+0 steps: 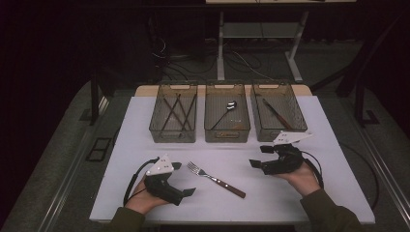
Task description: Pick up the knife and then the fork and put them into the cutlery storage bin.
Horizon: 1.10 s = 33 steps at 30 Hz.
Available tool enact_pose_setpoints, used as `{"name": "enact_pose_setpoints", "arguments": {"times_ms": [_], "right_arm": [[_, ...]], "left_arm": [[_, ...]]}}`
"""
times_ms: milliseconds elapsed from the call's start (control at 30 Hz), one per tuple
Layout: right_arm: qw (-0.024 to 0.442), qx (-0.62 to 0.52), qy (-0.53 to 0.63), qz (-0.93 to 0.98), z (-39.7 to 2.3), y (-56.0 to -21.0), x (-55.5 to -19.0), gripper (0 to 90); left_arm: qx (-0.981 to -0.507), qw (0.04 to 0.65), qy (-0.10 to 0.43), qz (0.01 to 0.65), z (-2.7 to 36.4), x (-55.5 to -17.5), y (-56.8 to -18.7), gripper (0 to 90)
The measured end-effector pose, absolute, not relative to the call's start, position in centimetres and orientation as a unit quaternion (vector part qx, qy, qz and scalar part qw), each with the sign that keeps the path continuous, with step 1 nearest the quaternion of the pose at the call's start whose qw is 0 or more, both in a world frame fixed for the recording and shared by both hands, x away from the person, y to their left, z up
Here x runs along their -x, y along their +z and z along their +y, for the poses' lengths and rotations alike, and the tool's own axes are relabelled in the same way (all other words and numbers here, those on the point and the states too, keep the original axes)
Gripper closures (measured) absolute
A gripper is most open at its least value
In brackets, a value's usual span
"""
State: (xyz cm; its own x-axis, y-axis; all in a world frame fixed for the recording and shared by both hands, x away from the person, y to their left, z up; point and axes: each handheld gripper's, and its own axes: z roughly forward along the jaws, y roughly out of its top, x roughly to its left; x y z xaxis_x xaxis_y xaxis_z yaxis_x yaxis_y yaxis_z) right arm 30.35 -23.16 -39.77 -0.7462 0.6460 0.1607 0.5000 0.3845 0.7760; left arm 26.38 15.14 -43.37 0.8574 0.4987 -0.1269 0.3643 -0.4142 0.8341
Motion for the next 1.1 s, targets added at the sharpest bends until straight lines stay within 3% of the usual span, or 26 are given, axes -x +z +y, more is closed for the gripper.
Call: {"name": "enact_pose_setpoints", "arguments": {"times_ms": [1100], "right_arm": [[0.004, -0.275, 0.344, 0.898, -14.3, -41.1, -29.6, 56.0]], "left_arm": [[-0.836, 0.479, 0.068, 0.259, 15.1, -26.4, -43.4, 0.0]]}}
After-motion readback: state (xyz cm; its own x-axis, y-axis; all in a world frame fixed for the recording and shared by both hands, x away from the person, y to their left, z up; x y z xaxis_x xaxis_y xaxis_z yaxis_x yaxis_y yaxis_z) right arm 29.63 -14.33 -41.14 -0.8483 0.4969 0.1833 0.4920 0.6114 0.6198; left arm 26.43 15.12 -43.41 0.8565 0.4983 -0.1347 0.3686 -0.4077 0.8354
